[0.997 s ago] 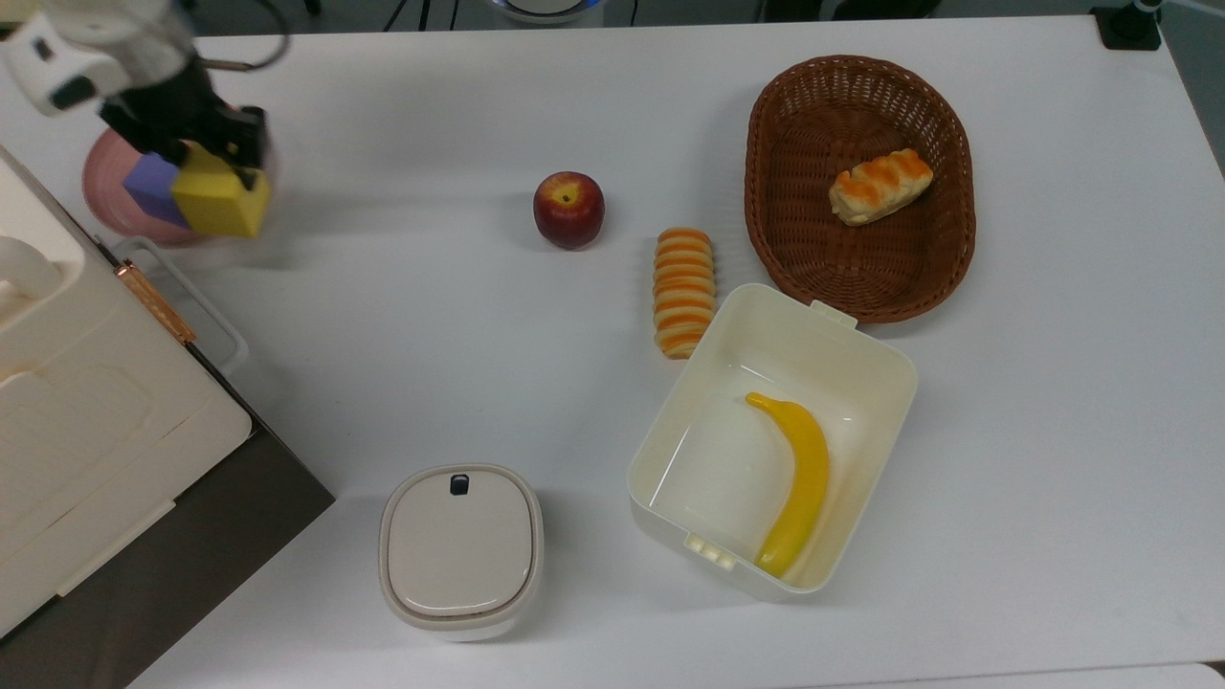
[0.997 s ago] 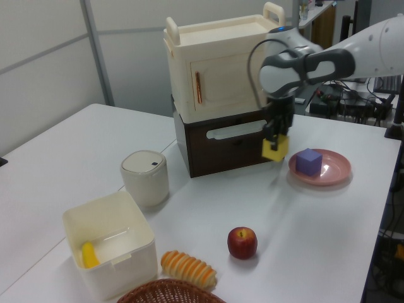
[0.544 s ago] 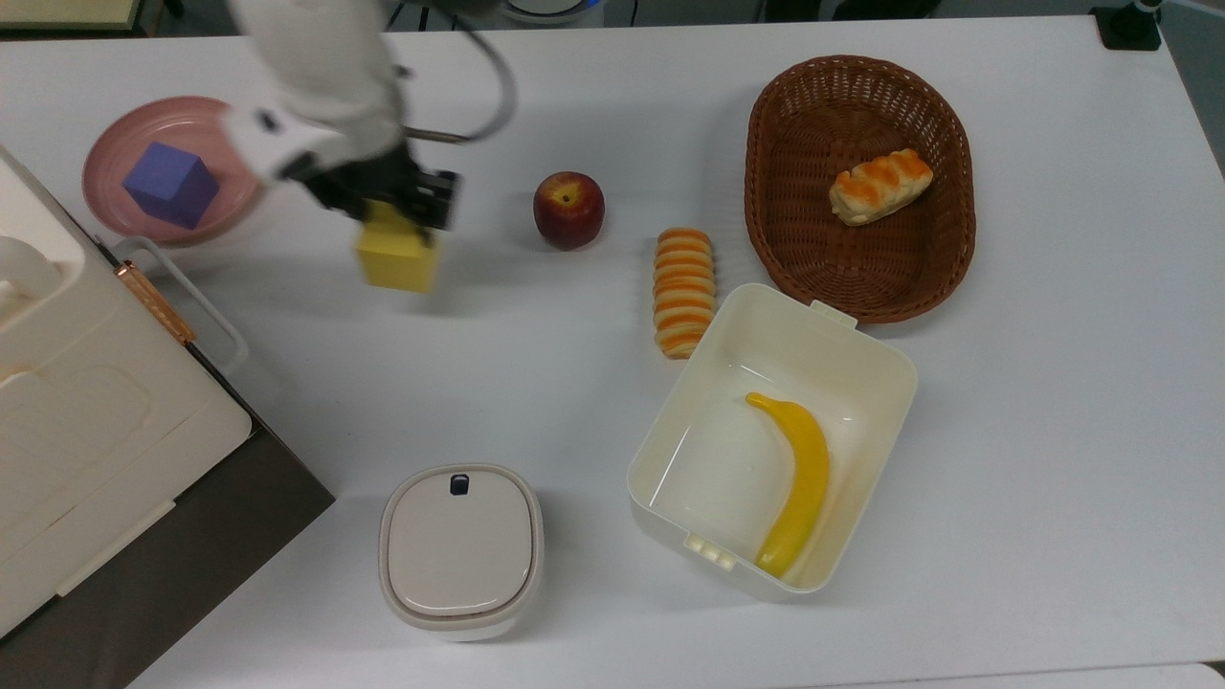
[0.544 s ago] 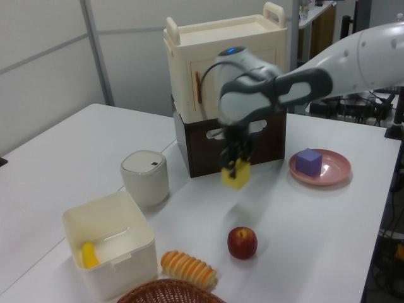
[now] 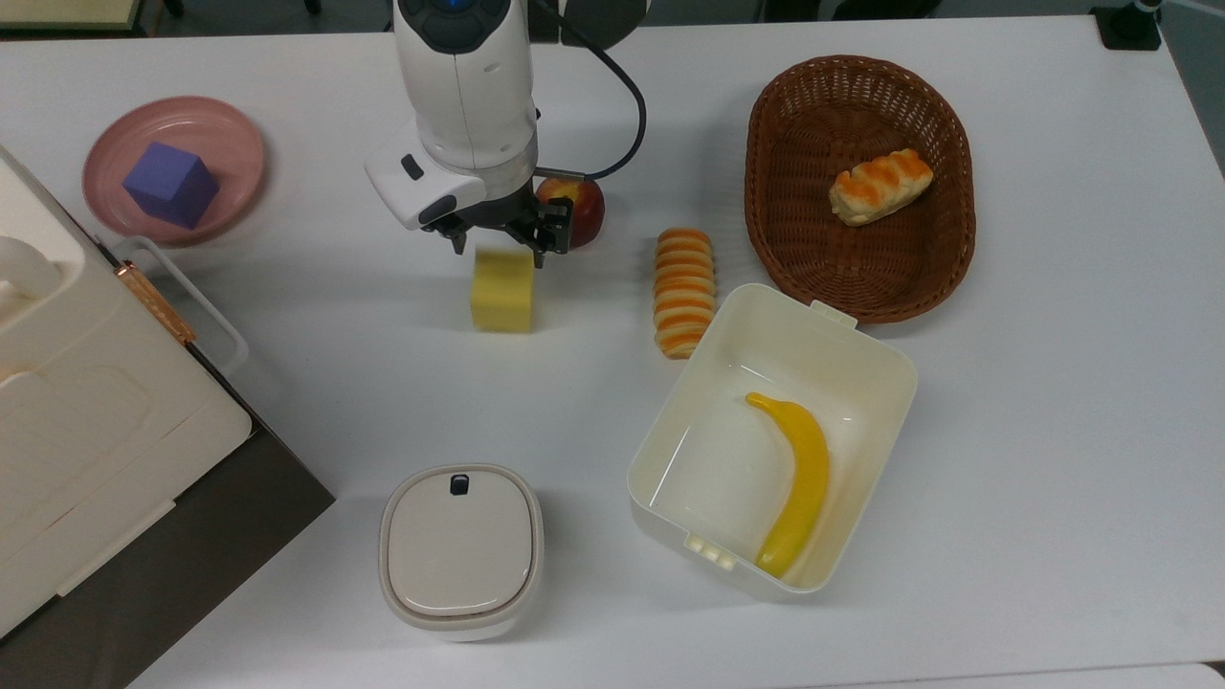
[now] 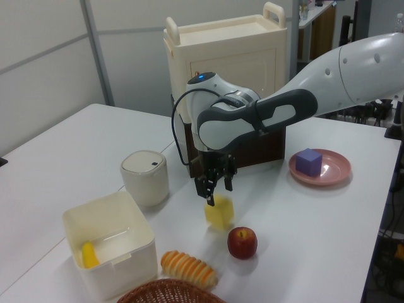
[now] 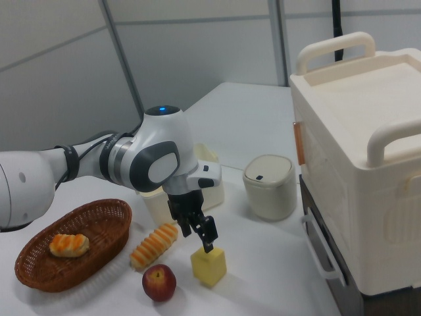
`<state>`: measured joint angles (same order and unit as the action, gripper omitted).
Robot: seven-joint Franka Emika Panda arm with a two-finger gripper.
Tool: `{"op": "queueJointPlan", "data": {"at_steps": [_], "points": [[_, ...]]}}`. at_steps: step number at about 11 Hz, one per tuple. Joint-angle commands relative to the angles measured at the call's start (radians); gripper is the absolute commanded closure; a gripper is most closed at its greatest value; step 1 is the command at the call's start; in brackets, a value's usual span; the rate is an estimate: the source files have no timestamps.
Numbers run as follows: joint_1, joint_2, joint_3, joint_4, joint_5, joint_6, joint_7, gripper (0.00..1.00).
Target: Put the yellow cube on the table
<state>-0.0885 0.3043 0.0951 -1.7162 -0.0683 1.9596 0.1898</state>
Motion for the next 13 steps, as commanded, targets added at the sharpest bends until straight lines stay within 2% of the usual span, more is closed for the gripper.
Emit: {"op": "queueJointPlan", "data": {"at_steps": [1, 3, 5, 8, 9, 11, 13], "points": [[0.010, -0.011, -0.012, 0.007, 0.013, 0.009, 0.007, 0.00], [0.006, -0.034, -0.018, 0.007, -0.002, 0.005, 0.002, 0.00], [-0.005, -0.103, -0.028, 0.007, -0.034, 0.005, -0.006, 0.00], [-0.027, -0.191, -0.029, 0.009, -0.044, -0.010, -0.010, 0.00], [-0.020, -0.208, -0.029, 0.010, -0.044, -0.031, -0.009, 0.00], [0.006, -0.212, -0.032, 0.084, -0.028, -0.172, 0.004, 0.00], [0.062, -0.229, -0.066, 0.099, -0.022, -0.231, 0.004, 0.00]]}}
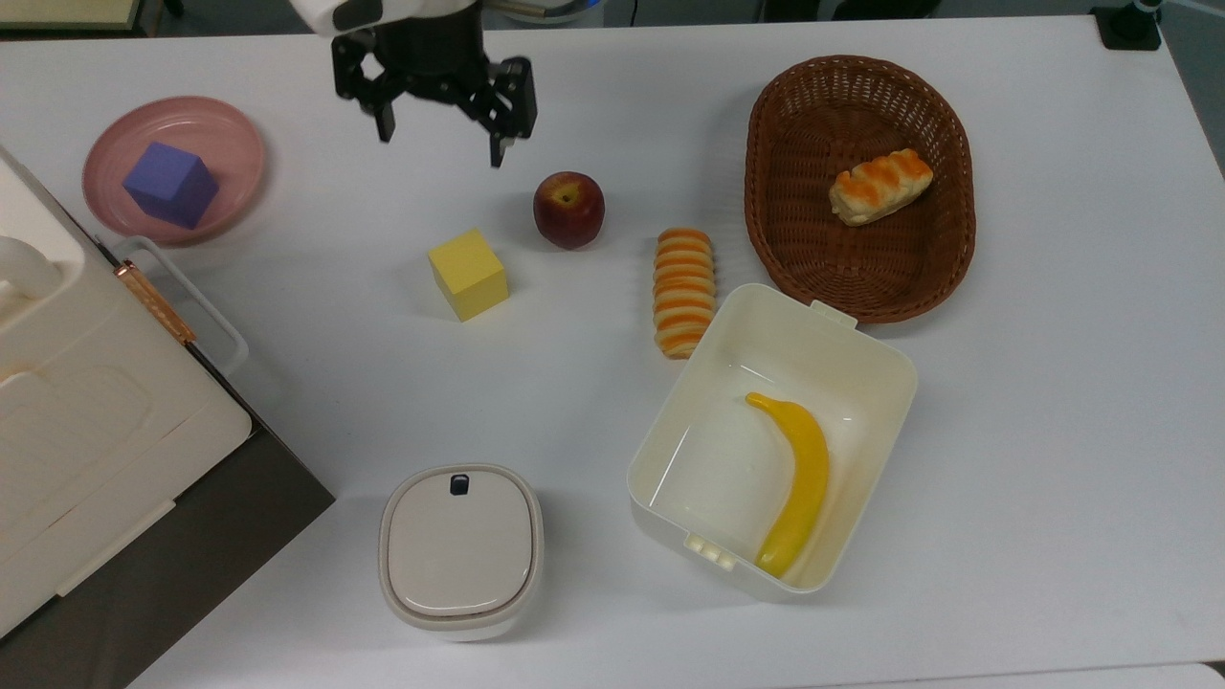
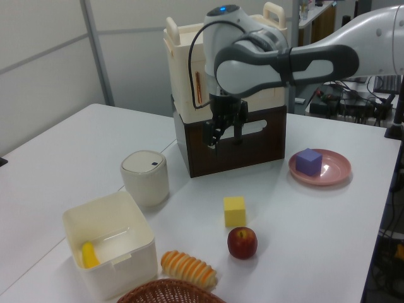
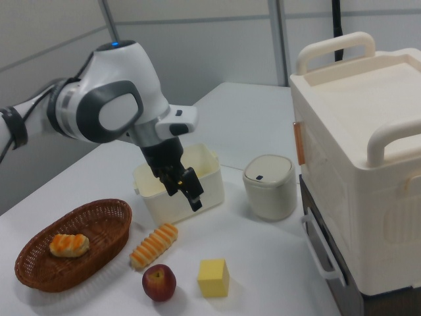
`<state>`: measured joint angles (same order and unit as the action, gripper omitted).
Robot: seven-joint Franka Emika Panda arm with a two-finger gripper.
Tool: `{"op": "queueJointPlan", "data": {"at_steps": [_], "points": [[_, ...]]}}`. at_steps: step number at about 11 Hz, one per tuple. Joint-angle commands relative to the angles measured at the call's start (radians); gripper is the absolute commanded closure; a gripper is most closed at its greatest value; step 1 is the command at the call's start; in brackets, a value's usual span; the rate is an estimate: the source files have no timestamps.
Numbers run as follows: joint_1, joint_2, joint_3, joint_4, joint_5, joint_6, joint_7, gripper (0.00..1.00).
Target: Put the yellow cube on the table
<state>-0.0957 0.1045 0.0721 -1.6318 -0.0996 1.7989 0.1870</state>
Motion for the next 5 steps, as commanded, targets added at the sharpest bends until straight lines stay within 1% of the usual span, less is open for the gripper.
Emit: {"op": "queueJointPlan", "data": {"at_steps": [1, 3, 5], "points": [[0.089, -0.046, -0.061, 0.015, 0.024, -0.088, 0.002, 0.00], [0.090, -0.071, -0.063, 0.013, 0.083, -0.125, -0.006, 0.00], [0.090, -0.071, -0.055, 0.015, 0.083, -0.131, -0.007, 0.00]]}}
